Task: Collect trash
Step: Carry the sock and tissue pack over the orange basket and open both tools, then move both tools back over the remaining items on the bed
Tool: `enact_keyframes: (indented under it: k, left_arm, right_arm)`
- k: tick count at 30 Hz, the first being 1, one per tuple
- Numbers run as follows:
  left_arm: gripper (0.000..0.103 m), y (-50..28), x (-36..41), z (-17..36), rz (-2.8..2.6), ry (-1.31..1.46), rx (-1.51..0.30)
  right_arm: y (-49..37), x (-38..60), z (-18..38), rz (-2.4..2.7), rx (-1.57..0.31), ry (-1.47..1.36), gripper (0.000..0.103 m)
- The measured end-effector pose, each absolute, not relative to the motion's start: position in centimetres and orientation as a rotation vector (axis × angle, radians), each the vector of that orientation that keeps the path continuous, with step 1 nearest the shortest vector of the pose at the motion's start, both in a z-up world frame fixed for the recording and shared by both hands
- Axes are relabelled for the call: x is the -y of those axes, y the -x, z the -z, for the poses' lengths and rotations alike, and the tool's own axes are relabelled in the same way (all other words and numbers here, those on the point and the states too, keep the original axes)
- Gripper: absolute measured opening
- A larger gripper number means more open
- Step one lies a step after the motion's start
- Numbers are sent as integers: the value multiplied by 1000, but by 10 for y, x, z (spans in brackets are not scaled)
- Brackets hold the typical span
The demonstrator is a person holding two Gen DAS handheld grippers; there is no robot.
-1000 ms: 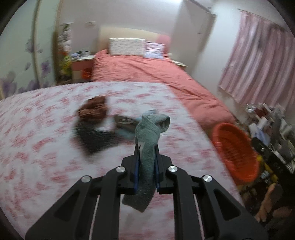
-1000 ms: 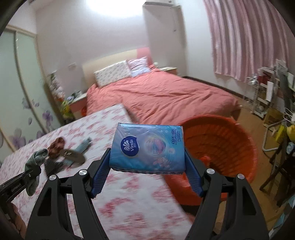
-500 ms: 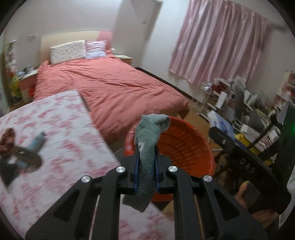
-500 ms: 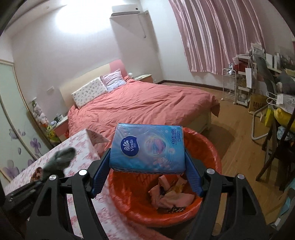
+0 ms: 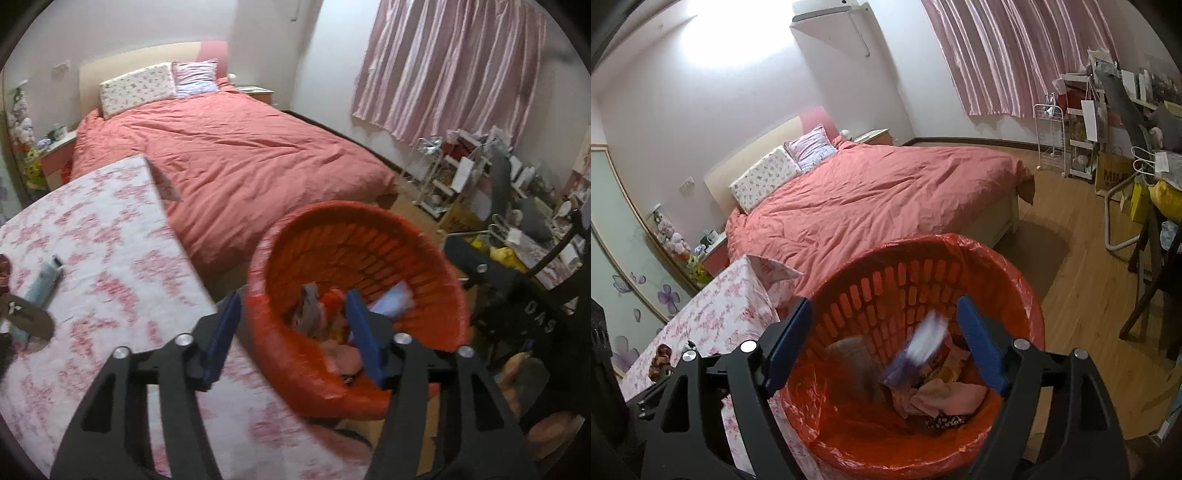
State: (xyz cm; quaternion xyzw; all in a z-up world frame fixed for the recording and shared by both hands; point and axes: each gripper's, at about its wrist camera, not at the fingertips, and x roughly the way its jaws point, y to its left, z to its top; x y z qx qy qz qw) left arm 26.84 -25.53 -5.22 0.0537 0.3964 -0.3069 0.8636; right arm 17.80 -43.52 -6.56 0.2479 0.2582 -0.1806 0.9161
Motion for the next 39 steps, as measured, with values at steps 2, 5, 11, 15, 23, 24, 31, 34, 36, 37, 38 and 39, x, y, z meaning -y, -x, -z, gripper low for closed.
enact_keyframes:
  k: [2,5,11,15,23,24,31,34,36,37,38,39]
  left_arm:
    - [76,-268,239,54,592,-131,-819]
    - [83,-266,213,55,525,-147,-810]
    - [85,-276,134,56,362,-126,-821]
    - [85,-287,70,62,230,-86,-834]
    - [85,-312,-40,71,-1,30,-862]
    - [85,-317,-50,72,-19,54,-868]
    - [74,-343,-64,83,-6,124,-922]
    - [66,-347,-58,82,-11,105,-909]
    - [56,-351,-54,83,1,114,-903]
    - [48,-352,-52,83,2,115,-901]
    - [39,-352,-50,83,1,110,-893]
    - [35,-351,-49,82,-2,101,-887]
  right_arm:
    - [-176,431,65,379,-539,-488,80]
    - [-176,422,62,392,-554,-447,80]
    - [-179,397,60,370,-588,-407,80]
    - [-186,366,60,315,-623,-362,80]
    - [-198,316,66,230,-670,-289,80]
    - [-200,310,67,219,-678,-281,80]
    - [-205,287,70,188,-701,-239,80]
    - [-206,282,71,183,-706,-226,80]
    - [-207,280,71,180,-710,-222,80]
    - [-208,277,72,178,-713,-220,80]
    - [-209,275,72,176,-716,-218,80]
    - [-210,273,73,173,-719,-216,80]
